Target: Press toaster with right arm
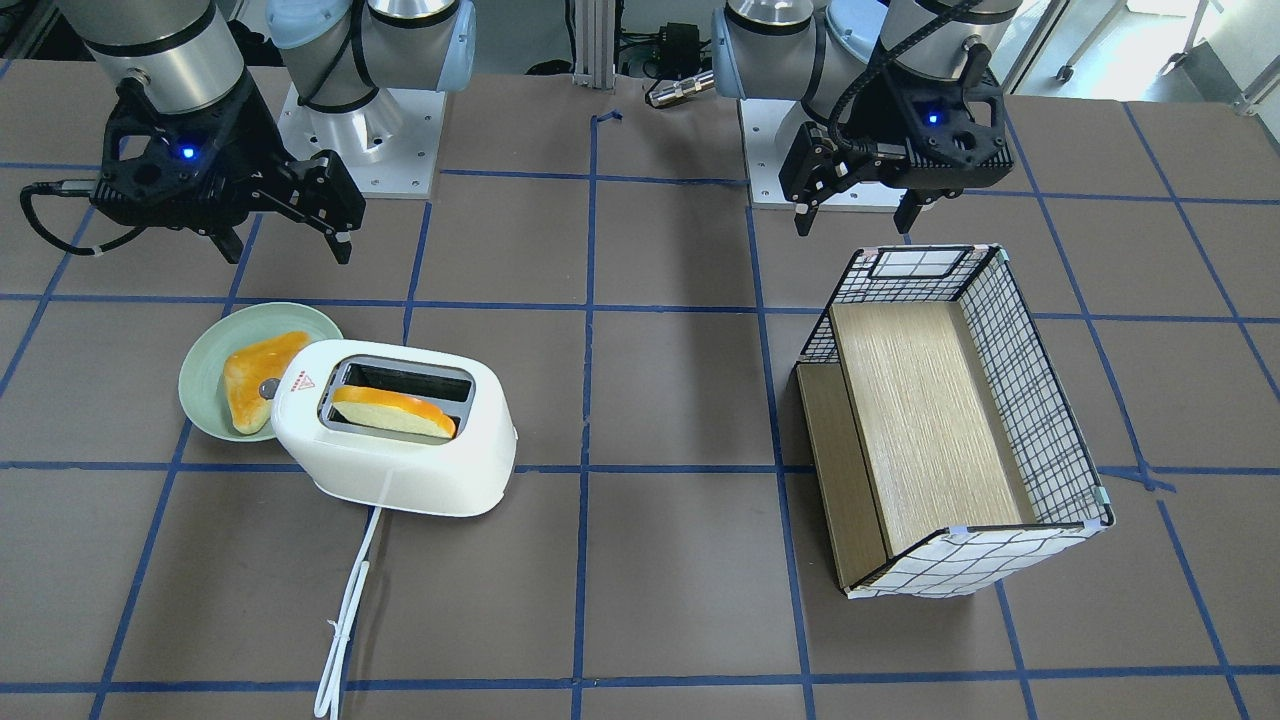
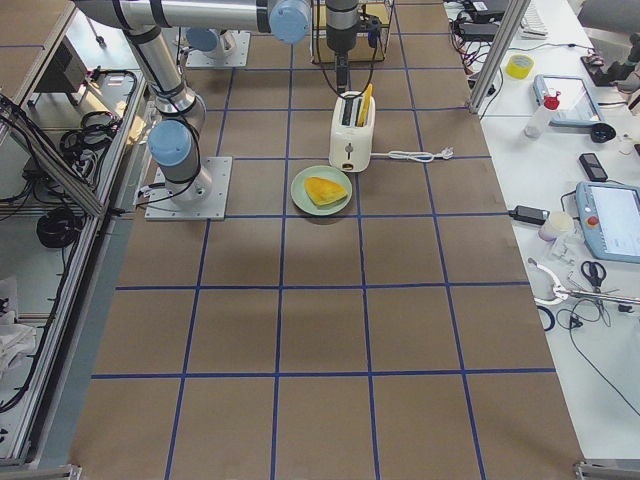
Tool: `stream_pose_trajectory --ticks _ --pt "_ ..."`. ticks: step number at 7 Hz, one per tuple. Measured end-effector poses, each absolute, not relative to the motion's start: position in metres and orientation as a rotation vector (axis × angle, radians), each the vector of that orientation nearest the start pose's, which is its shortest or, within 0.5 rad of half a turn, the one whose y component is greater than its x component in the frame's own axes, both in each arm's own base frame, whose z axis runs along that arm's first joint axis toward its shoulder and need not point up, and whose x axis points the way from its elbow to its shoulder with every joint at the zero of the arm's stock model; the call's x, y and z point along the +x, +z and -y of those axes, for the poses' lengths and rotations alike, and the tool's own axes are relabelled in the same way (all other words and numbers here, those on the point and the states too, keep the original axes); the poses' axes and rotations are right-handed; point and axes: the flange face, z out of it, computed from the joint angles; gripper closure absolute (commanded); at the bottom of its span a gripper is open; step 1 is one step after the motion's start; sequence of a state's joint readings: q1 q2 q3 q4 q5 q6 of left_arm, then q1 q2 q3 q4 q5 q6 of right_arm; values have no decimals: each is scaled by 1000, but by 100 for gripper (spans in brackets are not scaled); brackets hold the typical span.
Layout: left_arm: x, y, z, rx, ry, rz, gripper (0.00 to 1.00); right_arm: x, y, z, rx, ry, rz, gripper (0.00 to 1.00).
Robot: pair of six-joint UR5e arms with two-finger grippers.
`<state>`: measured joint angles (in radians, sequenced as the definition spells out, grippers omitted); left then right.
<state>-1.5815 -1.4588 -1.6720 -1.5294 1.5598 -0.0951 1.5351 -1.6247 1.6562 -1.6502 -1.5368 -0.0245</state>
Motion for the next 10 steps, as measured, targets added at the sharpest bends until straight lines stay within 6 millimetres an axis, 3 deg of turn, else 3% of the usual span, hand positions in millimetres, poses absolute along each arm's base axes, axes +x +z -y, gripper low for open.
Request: stream_pose_trajectory --ticks 6,7,10 --pt "-139 495 448 -133 -83 -3152 0 116 474 478 26 -41 -3119 0" --pt "-139 495 448 -133 -83 -3152 0 115 473 479 28 -40 -3121 5" --pt "-139 495 448 -133 -81 -3152 0 95 476 487 62 -89 -3110 78"
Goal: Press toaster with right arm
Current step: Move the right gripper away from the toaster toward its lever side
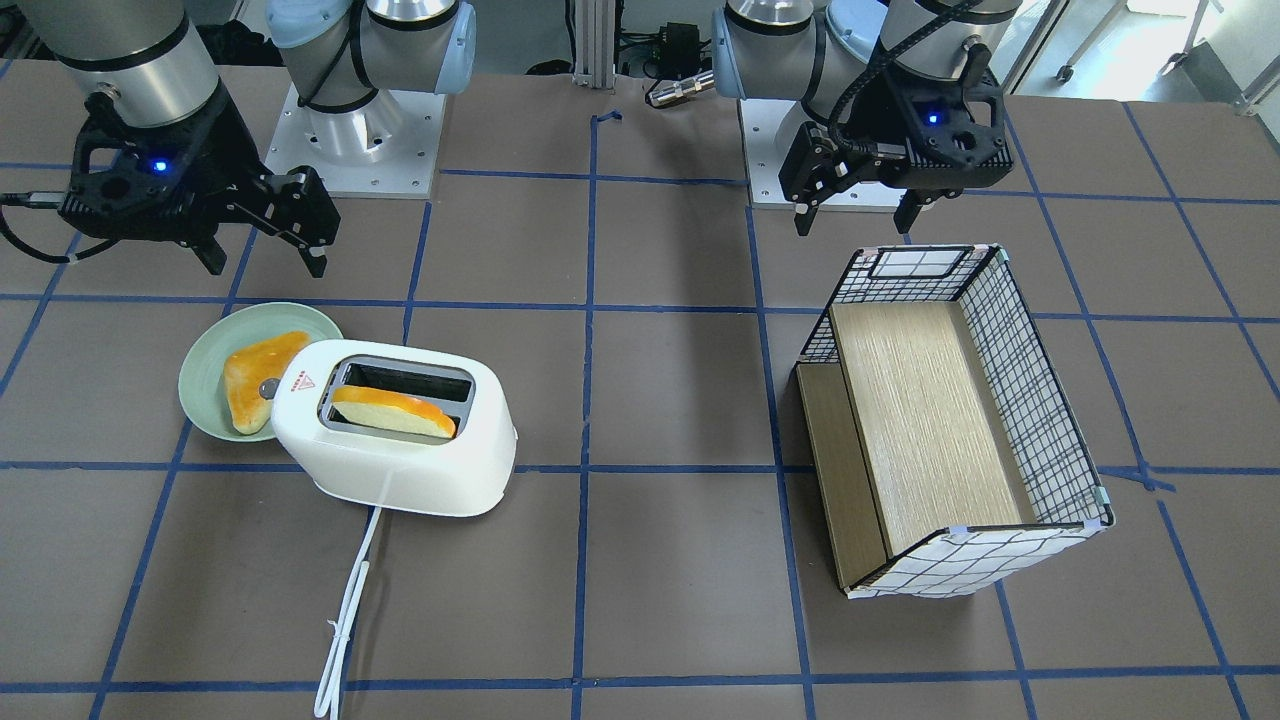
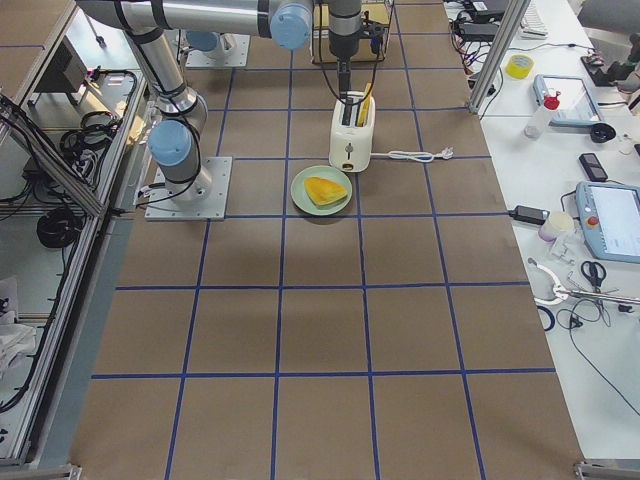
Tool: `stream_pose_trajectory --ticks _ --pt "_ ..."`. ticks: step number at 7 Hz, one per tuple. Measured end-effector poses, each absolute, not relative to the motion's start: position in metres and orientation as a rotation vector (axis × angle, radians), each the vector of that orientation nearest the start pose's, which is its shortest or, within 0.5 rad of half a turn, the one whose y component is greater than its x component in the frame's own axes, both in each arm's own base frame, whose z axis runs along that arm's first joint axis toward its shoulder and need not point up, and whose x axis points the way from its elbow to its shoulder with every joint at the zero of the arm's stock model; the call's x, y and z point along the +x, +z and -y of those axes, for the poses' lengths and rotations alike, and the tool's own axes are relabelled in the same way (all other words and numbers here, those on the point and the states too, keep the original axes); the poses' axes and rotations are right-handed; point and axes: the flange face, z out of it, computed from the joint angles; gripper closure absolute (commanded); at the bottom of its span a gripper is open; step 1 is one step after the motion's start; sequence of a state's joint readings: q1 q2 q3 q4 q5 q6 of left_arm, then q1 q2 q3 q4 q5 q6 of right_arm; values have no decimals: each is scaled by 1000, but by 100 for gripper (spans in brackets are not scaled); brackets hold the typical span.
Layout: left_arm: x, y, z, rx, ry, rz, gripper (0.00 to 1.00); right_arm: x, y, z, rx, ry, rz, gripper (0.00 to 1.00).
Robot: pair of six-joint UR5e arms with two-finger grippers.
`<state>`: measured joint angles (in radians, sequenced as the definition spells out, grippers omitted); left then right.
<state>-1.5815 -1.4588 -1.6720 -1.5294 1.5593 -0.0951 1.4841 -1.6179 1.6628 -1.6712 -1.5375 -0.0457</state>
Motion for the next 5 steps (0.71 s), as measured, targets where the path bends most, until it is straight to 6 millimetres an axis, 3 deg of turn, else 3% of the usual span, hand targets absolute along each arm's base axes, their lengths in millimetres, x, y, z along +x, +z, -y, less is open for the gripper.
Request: stream_pose_trajectory --ticks 1,3,5 --pt "-139 495 448 -133 -81 -3152 0 78 475 491 68 -93 -3094 100" --pt "-139 495 448 -133 -81 -3152 0 40 471 496 105 -92 -3020 100" --pt "-139 495 448 -133 -81 -3152 0 19 464 500 101 -95 -2941 100"
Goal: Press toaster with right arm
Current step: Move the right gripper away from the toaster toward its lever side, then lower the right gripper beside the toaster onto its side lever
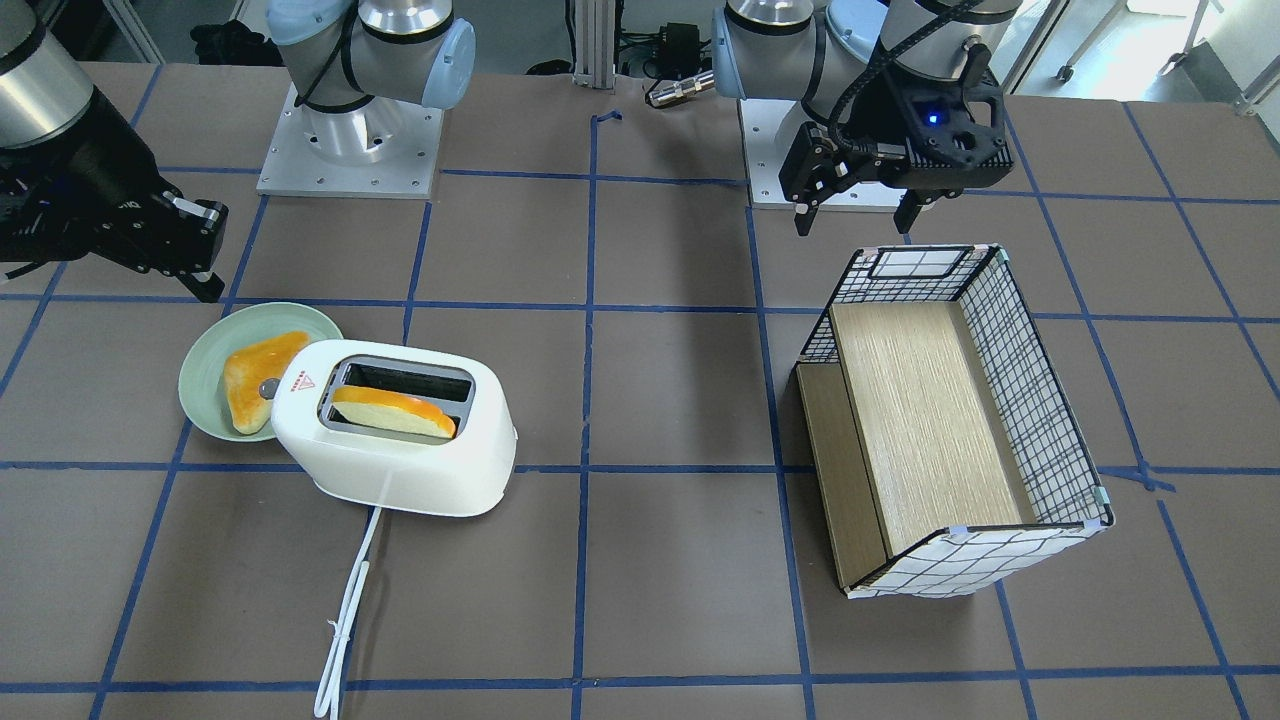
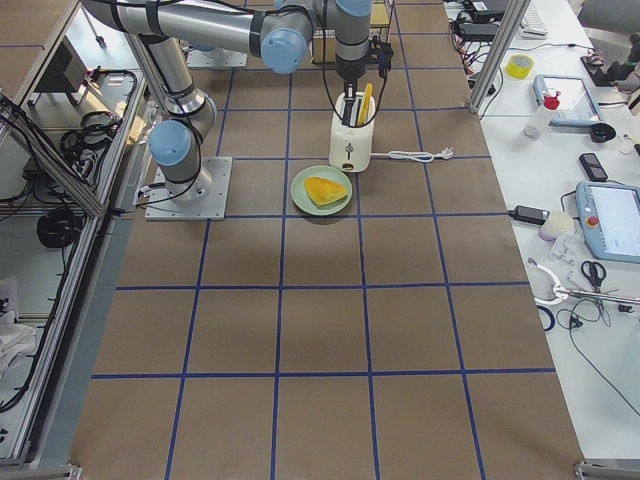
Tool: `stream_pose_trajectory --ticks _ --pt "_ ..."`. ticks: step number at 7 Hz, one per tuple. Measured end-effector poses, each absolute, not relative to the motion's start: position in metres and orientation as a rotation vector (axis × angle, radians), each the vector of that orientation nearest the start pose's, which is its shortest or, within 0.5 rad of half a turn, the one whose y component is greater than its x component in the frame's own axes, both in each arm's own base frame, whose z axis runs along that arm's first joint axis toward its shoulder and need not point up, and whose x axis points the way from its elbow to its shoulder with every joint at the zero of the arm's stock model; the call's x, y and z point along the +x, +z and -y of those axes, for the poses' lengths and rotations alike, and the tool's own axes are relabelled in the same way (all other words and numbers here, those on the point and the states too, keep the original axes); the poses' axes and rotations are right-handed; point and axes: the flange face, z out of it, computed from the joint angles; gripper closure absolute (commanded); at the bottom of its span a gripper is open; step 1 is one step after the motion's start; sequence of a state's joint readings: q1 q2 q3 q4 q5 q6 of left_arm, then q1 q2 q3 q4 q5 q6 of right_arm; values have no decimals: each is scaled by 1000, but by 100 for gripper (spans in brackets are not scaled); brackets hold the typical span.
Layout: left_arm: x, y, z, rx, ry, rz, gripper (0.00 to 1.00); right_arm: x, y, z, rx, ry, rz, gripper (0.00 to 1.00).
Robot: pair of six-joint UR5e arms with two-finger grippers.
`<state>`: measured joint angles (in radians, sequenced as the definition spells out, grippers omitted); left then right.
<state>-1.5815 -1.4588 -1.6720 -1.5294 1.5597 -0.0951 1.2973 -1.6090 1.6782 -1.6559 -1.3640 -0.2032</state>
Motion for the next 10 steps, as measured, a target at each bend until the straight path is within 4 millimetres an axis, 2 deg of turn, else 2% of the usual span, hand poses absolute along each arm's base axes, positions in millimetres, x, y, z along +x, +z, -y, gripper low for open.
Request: stream_pose_trajectory --ticks 2,5,6,8,10 --pt "-139 495 448 -133 -81 -3152 0 -21 440 500 116 -88 -2806 100" --pt "-139 495 448 -133 -82 -3151 0 -74 381 482 119 -83 -2641 100" --pt "-139 495 448 -133 -82 -3151 0 -84 366 478 125 -82 -2600 100" --pt "-139 495 448 -133 -82 -3152 0 -85 335 477 113 -88 -2500 100" --pt "-139 495 448 -133 -82 -3152 0 -80 313 474 108 -93 -2459 100"
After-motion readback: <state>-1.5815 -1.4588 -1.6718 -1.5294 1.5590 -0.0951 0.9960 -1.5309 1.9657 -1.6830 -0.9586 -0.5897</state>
